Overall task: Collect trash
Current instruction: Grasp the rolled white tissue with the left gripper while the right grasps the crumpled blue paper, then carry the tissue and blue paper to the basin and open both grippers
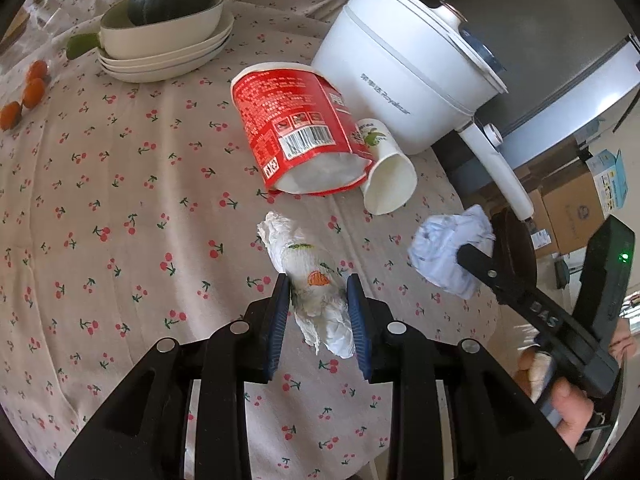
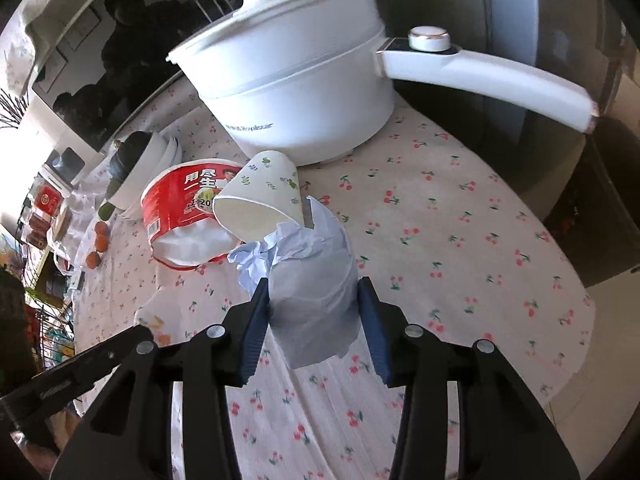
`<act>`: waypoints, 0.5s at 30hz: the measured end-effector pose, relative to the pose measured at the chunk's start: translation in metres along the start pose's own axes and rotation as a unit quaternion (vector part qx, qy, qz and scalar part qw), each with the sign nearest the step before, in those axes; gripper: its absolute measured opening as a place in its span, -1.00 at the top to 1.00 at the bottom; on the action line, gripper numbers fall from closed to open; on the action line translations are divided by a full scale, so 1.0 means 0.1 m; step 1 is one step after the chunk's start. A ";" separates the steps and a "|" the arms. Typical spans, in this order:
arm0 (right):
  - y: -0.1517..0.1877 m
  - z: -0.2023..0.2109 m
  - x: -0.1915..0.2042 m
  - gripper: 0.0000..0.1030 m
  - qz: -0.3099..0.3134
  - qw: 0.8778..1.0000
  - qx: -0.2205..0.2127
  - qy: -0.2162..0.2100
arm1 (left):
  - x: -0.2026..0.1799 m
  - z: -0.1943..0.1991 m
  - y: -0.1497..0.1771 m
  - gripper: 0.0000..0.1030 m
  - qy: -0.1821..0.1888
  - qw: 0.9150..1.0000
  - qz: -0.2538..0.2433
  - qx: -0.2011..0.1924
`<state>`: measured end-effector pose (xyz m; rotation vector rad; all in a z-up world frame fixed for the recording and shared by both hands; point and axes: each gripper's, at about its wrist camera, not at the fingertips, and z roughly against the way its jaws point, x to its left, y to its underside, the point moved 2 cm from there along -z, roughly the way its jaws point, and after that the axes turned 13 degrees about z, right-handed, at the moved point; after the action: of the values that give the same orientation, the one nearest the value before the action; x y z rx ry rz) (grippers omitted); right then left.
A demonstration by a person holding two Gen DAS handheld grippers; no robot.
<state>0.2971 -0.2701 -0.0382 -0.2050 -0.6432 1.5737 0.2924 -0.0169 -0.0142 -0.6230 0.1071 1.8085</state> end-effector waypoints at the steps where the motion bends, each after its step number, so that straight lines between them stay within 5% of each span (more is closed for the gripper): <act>1: 0.02 0.05 -0.02 0.15 -0.002 1.000 -0.001 -0.001 | -0.01 0.01 0.01 0.46 0.001 1.000 -0.003 0.000; 15: 0.29 0.88 -0.01 0.15 0.011 1.000 -0.027 -0.013 | -0.28 0.12 0.37 0.46 0.023 0.998 -0.054 0.007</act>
<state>0.2288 -0.2951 0.0193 -0.2330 -0.7055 1.5828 0.2600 -0.0492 0.0008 -0.6491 0.1140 1.6881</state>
